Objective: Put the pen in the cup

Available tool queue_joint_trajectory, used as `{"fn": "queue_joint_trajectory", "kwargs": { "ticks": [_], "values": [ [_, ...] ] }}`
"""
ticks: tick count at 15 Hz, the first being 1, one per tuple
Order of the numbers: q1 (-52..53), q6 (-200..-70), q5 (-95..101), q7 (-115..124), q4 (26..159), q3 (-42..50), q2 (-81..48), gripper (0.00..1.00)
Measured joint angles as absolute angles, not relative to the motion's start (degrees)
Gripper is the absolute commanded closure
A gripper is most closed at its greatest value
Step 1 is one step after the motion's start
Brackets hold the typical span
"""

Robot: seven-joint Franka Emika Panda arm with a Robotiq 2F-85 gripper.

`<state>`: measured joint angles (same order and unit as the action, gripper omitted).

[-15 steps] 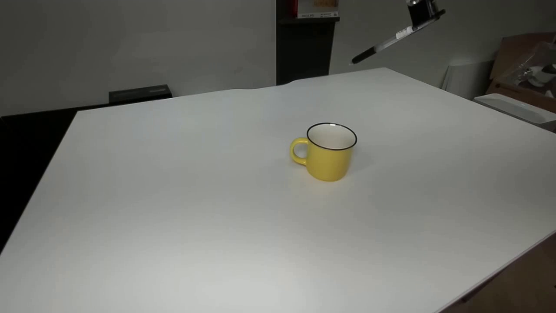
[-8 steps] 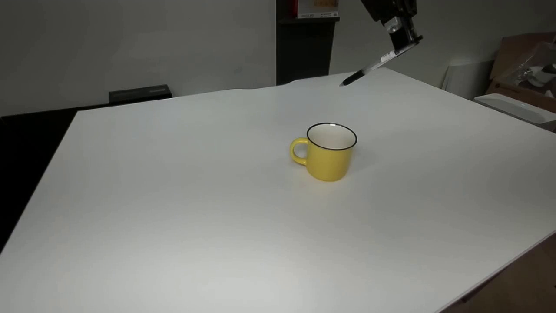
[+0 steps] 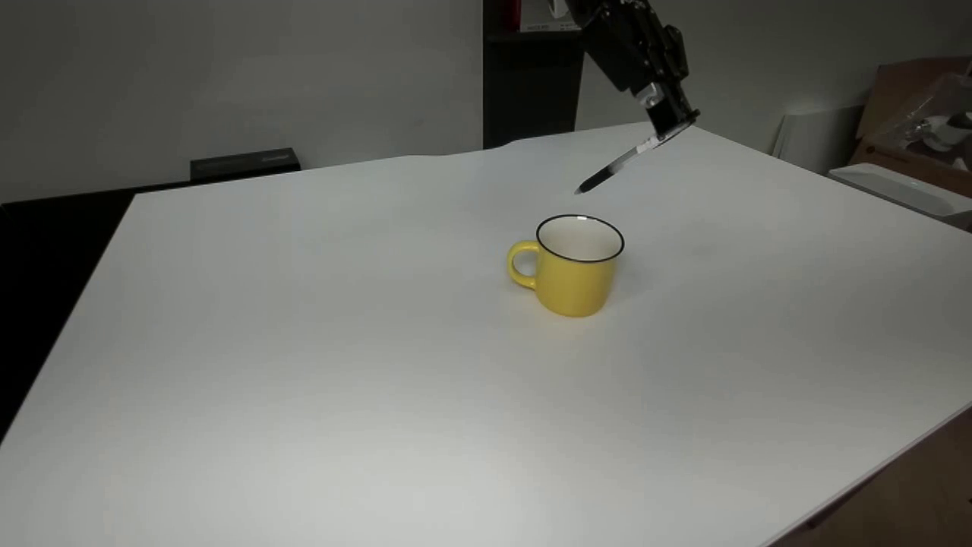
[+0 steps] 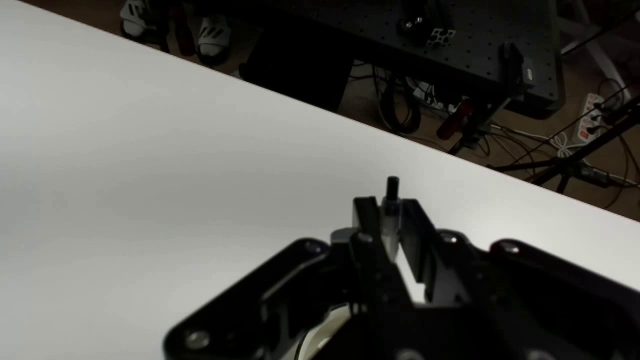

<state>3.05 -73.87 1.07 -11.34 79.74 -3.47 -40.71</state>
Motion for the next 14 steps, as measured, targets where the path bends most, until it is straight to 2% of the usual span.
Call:
{"fn": "queue_joint_trajectory", "kwargs": {
  "ticks": [9,10,11,14],
  "values": [
    [3.63,-73.25,1.13,-11.34,76.91,-3.98,-45.83,0.95],
    [3.66,-73.1,1.13,-11.34,76.4,-3.98,-46.3,0.72],
    [3.67,-72.91,1.13,-11.34,75.94,-3.98,-46.75,0.56],
    [3.65,-72.09,1.1,-11.31,74.46,-3.97,-48.02,0.38]
  ]
}}
